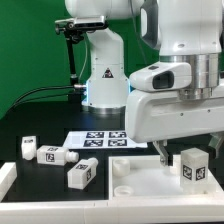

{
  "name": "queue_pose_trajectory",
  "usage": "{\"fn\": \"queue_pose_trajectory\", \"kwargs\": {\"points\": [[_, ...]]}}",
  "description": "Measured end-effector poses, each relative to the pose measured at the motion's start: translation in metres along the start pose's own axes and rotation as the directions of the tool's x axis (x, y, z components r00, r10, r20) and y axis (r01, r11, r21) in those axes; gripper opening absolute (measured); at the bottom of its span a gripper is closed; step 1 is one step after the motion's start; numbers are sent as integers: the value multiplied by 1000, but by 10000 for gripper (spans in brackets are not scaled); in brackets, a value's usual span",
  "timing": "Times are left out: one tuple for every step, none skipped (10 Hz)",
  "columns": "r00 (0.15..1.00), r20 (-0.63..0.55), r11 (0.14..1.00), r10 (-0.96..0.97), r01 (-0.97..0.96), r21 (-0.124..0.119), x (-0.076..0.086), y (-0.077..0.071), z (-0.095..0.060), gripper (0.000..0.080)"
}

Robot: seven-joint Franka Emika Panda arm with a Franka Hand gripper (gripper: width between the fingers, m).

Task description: Assemble one leg

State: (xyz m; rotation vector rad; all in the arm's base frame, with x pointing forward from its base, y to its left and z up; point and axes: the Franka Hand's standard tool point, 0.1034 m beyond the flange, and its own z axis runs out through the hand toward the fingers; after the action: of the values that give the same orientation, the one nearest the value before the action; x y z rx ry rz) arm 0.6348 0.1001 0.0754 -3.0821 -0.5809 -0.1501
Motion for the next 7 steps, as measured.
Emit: {"fn": "queue_pose_trajectory", "kwargs": {"points": [[1000, 1, 1000, 17, -17, 1, 0, -1, 0, 644], [999, 1, 999, 36, -36, 1, 0, 0, 1, 644], [997, 1, 997, 73, -73, 2, -1, 0, 1, 483], [990, 2, 990, 140, -140, 2, -1, -1, 2, 301], [979, 3, 979, 206, -206, 2, -1, -1, 2, 285], [965, 3, 965, 262, -262, 2, -1, -1, 2, 285], [941, 3, 941, 337, -337, 2, 0, -2, 2, 285]]}}
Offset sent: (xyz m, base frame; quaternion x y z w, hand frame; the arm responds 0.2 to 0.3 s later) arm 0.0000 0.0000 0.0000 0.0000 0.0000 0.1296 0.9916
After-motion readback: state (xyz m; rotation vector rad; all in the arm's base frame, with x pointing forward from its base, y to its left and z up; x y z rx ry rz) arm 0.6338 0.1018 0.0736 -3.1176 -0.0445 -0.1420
